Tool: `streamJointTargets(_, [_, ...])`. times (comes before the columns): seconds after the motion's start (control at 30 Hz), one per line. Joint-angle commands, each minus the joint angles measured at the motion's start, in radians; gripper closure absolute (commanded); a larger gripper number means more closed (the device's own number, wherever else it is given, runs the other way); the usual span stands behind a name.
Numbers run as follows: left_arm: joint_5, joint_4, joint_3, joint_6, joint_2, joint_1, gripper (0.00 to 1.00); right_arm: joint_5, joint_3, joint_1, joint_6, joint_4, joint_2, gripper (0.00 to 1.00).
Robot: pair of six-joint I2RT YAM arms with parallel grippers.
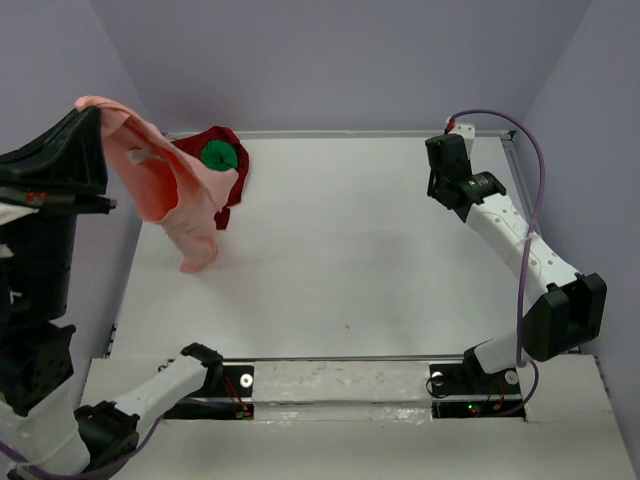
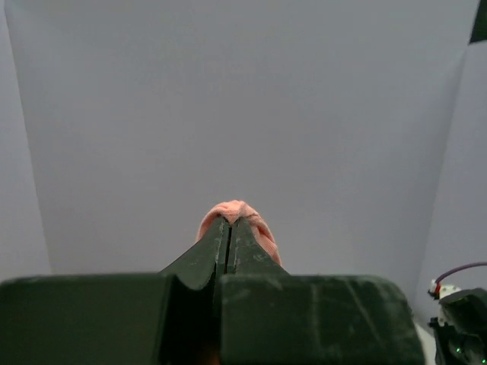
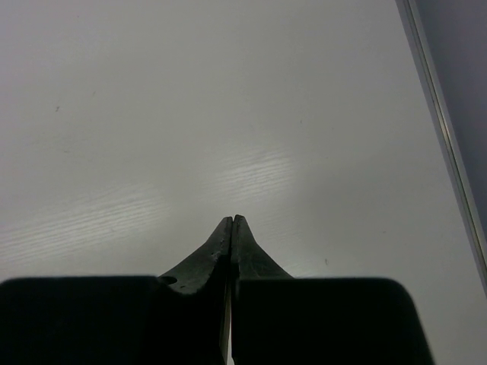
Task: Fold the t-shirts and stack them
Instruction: Move the tshirt to the center of the board
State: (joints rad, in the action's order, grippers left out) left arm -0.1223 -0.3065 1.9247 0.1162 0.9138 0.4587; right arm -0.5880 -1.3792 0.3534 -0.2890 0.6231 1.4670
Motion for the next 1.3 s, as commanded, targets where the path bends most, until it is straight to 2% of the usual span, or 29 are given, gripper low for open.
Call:
streamJointTargets(0.0, [0.183,0.196,0.034,0.042,-0.004,0.005,1.00,0.007,-0.031,-0.005,-0.013,-0.008,-0.017,1.00])
streamJointTargets(0.17, [0.197,0.152,0.059,0.010,0.051,0.003,1.00,0.007,-0.049,-0.005,-0.004,-0.003,-0.025,1.00])
streamJointTargets(0.27, [0.138,0.066,0.130,-0.015,0.124,0.003,1.00,-0.015,-0.058,-0.005,0.010,0.003,-0.025,1.00])
streamJointTargets(0.4, [0.096,-0.019,0.215,-0.044,0.244,0.005,1.00,-0.073,-0.095,-0.005,0.027,0.016,-0.023,1.00])
streamJointTargets(0.63, [0.118,-0.118,0.310,-0.108,0.479,0.027,1.00,-0.177,-0.242,-0.005,0.020,0.079,-0.010,1.00])
streamJointTargets(0.83, [0.052,-0.097,0.298,-0.079,0.689,0.243,1.00,-0.246,-0.434,-0.005,0.036,0.147,0.035,1.00])
streamJointTargets(0.9, [0.075,-0.106,0.351,-0.088,0.759,0.282,1.00,-0.259,-0.486,-0.005,0.031,0.174,0.039,1.00])
streamJointTargets(0.97, [0.090,-0.140,0.425,-0.093,0.914,0.330,1.00,-0.283,-0.552,-0.005,0.019,0.205,0.032,1.00])
streamJointTargets(1.07, [0.079,-0.144,0.482,-0.089,1.012,0.414,1.00,-0.303,-0.596,-0.005,0.039,0.210,0.026,1.00])
streamJointTargets(1.13, [0.117,-0.146,0.502,-0.110,1.095,0.425,0.99,-0.320,-0.610,-0.005,0.047,0.216,0.024,1.00])
streamJointTargets(1.17, [0.106,-0.137,0.488,-0.139,1.108,0.423,0.42,-0.323,-0.612,-0.005,0.051,0.219,0.023,1.00])
streamJointTargets(1.2, [0.048,-0.120,0.456,-0.133,1.099,0.425,0.13,-0.323,-0.613,-0.005,0.054,0.221,0.018,1.00])
streamJointTargets(1.23, [-0.006,-0.096,0.420,-0.136,1.084,0.425,0.01,-0.325,-0.609,-0.005,0.057,0.221,0.015,1.00])
streamJointTargets(1.27, [-0.067,-0.068,0.374,-0.156,1.067,0.420,0.01,-0.328,-0.603,-0.005,0.062,0.224,0.015,1.00])
